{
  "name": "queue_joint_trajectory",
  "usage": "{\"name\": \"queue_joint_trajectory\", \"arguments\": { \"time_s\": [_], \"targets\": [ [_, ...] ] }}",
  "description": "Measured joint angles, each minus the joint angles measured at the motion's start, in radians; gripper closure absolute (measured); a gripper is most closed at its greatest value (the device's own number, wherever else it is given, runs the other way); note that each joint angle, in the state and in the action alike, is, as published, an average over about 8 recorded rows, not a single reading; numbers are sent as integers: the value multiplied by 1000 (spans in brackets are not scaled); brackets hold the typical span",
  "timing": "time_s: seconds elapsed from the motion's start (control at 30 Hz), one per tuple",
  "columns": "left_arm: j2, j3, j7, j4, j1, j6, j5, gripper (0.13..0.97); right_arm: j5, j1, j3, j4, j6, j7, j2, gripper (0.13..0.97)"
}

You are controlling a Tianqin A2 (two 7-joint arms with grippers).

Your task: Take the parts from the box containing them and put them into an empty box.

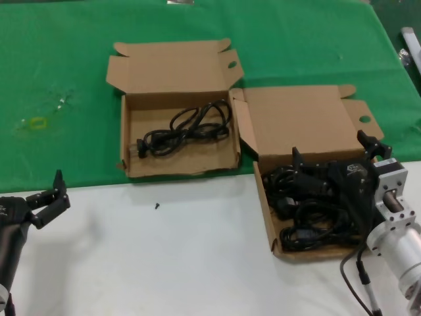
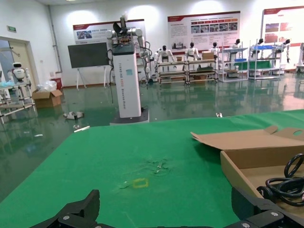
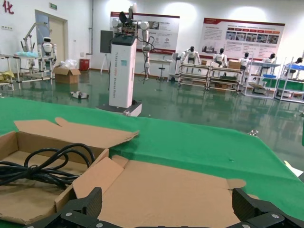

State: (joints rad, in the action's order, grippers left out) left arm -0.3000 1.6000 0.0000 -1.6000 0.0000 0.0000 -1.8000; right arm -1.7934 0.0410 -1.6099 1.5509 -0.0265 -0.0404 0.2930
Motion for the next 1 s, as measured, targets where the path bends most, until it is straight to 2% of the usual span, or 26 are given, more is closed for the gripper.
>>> {"name": "queue_joint_trajectory", "arguments": {
  "time_s": [1.0],
  "targets": [
    [0,0,0,0,0,0,0,132,0,0,0,0,0,0,0,129]
  ]
}}
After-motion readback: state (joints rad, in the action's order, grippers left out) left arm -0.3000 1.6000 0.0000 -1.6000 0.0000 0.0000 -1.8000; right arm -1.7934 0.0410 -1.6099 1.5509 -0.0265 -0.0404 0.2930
